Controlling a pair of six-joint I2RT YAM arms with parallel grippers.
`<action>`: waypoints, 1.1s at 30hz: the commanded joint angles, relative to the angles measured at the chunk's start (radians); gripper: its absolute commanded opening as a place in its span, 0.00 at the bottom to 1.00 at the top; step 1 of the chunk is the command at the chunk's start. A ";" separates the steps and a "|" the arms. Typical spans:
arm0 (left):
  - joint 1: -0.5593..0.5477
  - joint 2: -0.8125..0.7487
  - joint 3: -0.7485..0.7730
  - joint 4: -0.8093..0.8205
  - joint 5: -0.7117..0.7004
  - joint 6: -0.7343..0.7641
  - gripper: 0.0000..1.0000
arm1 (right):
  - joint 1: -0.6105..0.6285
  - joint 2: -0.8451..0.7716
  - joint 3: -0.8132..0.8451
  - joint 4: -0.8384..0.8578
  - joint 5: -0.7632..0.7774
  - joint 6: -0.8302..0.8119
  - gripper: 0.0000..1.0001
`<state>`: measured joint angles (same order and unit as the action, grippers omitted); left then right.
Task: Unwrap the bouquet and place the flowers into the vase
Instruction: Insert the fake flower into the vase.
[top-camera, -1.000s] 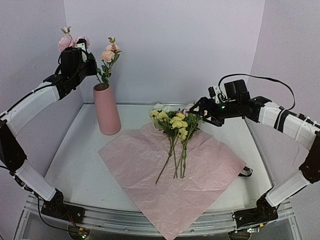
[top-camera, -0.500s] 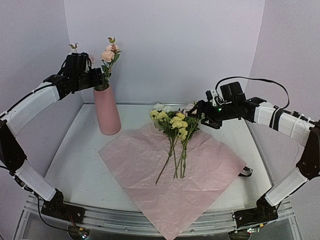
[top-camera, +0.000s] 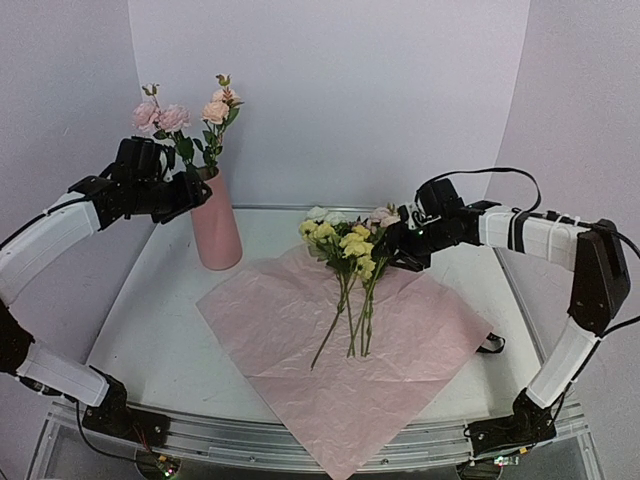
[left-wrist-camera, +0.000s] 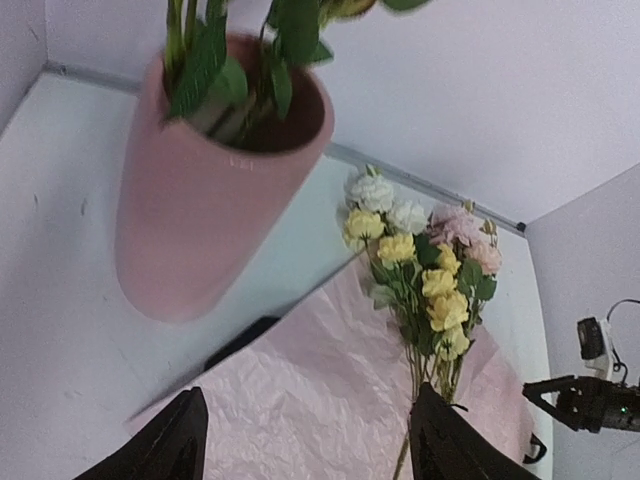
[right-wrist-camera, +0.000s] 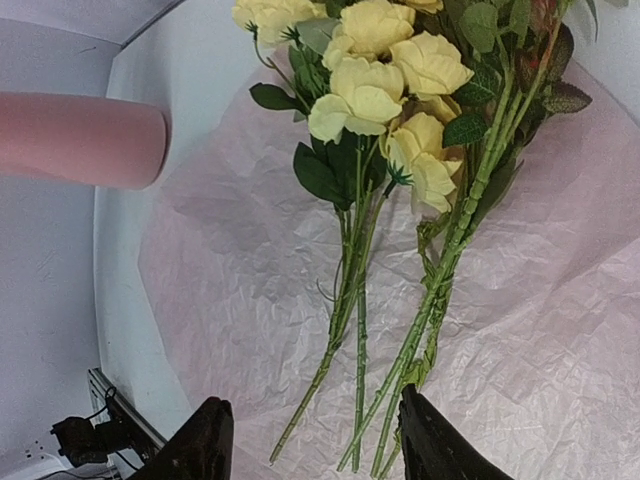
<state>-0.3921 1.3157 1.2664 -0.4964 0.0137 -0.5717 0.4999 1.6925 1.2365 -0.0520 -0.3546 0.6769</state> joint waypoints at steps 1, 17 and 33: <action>-0.066 -0.010 -0.080 -0.014 0.146 -0.093 0.70 | 0.005 0.051 0.065 -0.054 -0.010 0.021 0.54; -0.381 0.308 0.016 -0.014 0.159 -0.006 0.67 | 0.168 0.110 0.073 -0.072 0.078 0.130 0.48; -0.613 0.642 0.199 -0.048 0.130 -0.035 0.49 | 0.181 -0.089 -0.090 -0.093 0.175 0.094 0.44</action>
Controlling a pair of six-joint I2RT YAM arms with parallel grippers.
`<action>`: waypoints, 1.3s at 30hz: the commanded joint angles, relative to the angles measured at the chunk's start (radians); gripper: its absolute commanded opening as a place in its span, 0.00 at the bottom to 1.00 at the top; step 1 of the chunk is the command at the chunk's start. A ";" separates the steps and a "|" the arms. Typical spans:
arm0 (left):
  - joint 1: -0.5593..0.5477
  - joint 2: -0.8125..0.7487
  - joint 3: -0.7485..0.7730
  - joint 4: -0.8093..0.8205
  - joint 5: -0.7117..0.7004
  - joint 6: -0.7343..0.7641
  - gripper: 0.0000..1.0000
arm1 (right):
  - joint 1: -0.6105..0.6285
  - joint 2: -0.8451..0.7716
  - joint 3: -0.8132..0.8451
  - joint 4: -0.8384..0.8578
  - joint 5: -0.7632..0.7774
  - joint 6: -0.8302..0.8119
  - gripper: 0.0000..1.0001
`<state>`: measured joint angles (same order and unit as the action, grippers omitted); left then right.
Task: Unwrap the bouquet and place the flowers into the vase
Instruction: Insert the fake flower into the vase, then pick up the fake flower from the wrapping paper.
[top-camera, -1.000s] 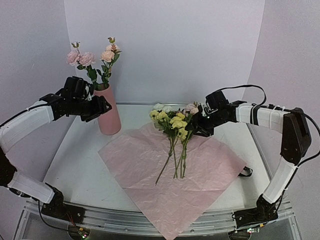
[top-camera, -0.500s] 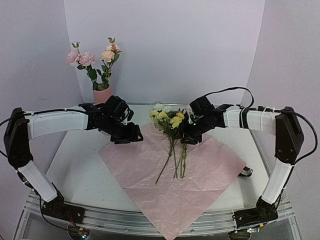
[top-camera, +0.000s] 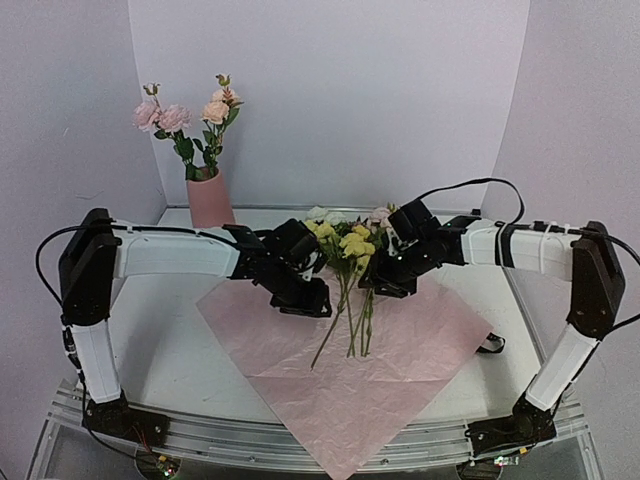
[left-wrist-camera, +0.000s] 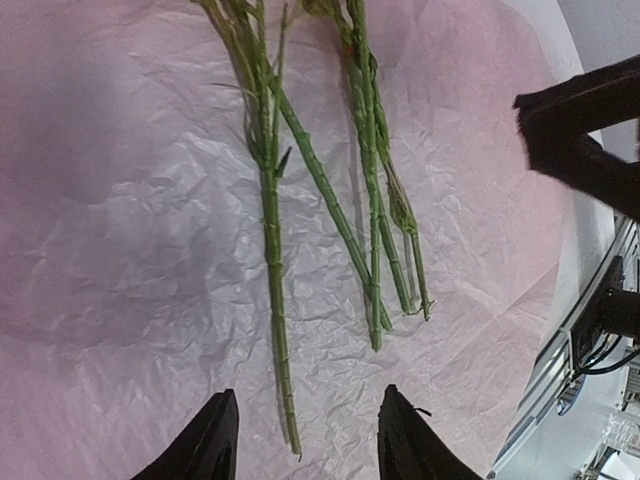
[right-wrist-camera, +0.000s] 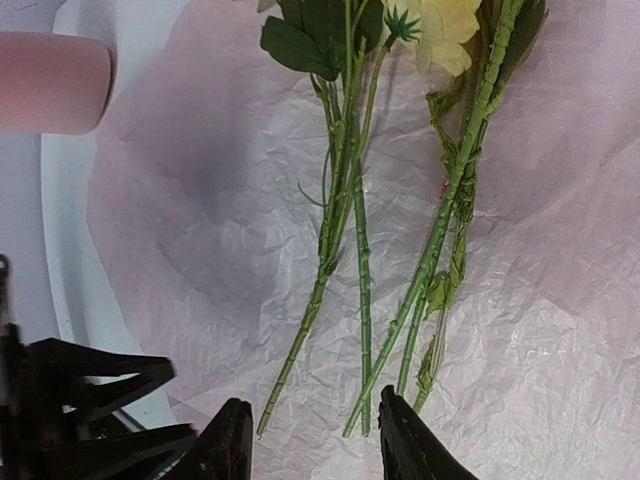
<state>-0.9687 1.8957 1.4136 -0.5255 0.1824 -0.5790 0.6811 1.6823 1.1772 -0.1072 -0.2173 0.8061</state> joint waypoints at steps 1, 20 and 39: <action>-0.045 0.079 0.058 -0.022 -0.053 -0.036 0.49 | 0.000 -0.089 -0.038 -0.038 0.040 -0.046 0.44; -0.134 0.376 0.388 -0.351 -0.300 -0.109 0.41 | -0.001 -0.175 -0.065 -0.053 0.151 -0.175 0.43; -0.140 0.302 0.553 -0.409 -0.405 -0.108 0.00 | -0.032 -0.141 -0.047 -0.063 0.186 -0.167 0.41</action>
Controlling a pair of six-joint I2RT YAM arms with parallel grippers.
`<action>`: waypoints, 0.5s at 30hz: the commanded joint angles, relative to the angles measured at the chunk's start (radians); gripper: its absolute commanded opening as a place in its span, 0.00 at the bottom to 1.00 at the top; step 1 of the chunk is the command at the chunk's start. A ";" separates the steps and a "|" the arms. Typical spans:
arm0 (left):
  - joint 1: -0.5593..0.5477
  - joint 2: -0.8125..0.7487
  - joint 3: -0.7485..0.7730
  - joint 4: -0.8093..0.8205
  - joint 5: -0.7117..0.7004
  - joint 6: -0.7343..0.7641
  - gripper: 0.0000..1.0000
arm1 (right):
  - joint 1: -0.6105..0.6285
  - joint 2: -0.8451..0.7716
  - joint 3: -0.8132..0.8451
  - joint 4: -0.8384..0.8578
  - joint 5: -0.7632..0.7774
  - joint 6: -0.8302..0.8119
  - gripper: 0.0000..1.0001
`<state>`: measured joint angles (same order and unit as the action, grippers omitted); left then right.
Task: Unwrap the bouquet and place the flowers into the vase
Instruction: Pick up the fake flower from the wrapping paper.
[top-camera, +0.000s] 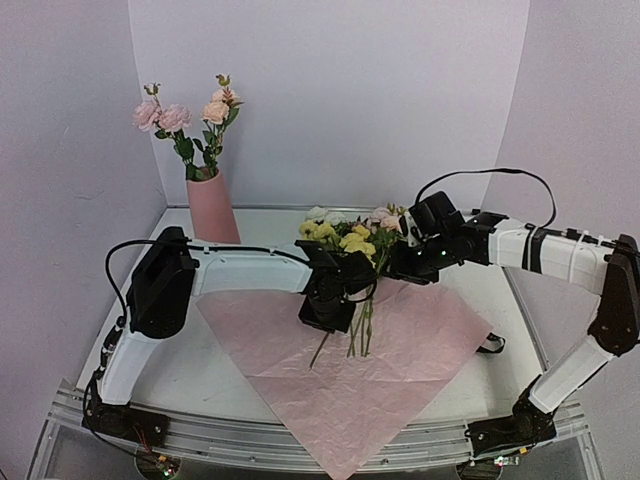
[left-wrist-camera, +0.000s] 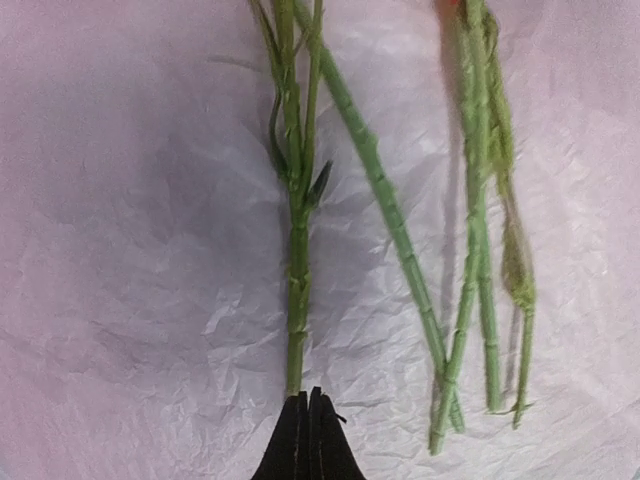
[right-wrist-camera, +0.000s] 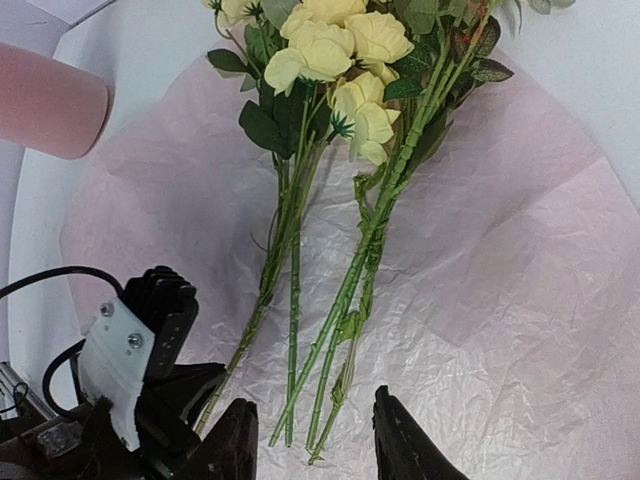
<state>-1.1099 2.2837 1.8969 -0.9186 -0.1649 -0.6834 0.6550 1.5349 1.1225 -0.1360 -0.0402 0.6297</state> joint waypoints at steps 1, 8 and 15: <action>0.001 -0.098 0.074 -0.020 -0.069 -0.009 0.00 | -0.006 0.015 0.014 -0.034 0.006 0.008 0.41; 0.013 -0.160 0.048 -0.024 -0.088 -0.039 0.12 | -0.006 0.057 0.033 -0.034 -0.036 0.004 0.40; 0.013 -0.122 0.025 -0.028 0.019 -0.026 0.38 | -0.006 0.095 0.053 -0.033 -0.061 0.013 0.40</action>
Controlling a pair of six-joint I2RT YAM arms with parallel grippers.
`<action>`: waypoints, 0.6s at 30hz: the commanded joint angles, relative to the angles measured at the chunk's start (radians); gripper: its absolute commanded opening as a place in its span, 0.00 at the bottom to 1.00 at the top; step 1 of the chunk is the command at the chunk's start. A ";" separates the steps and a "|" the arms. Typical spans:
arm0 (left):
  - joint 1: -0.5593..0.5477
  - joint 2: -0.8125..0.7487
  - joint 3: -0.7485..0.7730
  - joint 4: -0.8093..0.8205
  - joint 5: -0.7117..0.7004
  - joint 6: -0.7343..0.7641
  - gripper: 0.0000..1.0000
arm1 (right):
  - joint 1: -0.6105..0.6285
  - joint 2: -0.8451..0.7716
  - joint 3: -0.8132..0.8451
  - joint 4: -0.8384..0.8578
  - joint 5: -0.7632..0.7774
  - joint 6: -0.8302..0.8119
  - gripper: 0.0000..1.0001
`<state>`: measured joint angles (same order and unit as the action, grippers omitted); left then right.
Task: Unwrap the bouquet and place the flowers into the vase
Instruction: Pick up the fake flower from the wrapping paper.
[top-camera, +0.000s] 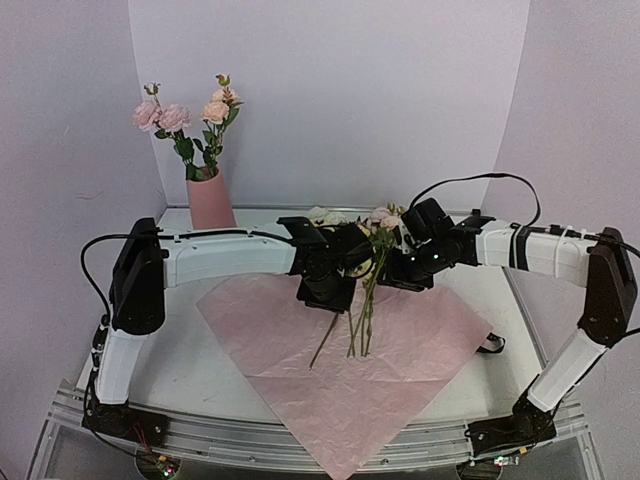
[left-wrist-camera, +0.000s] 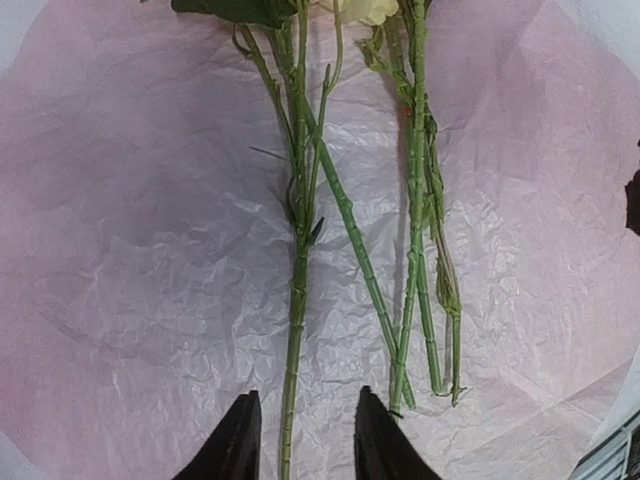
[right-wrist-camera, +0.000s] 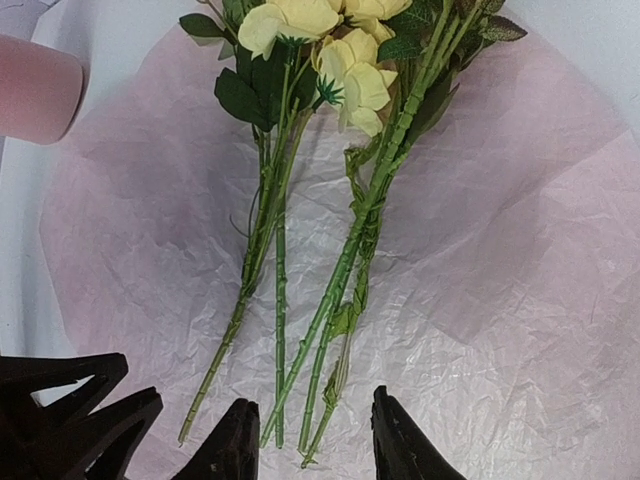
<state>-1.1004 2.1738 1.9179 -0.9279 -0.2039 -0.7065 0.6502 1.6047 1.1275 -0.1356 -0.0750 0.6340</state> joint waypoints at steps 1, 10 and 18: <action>0.004 -0.009 -0.004 -0.018 0.073 -0.005 0.40 | -0.001 0.028 0.048 -0.033 -0.026 0.009 0.40; 0.004 0.002 -0.101 -0.016 0.171 -0.002 0.42 | -0.001 0.014 0.027 -0.033 -0.017 0.004 0.40; 0.002 0.012 -0.160 -0.016 0.206 0.002 0.39 | -0.001 -0.010 0.012 -0.033 0.003 0.001 0.40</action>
<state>-1.0985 2.1820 1.7626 -0.9398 -0.0254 -0.7077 0.6502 1.6279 1.1366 -0.1352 -0.0878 0.6361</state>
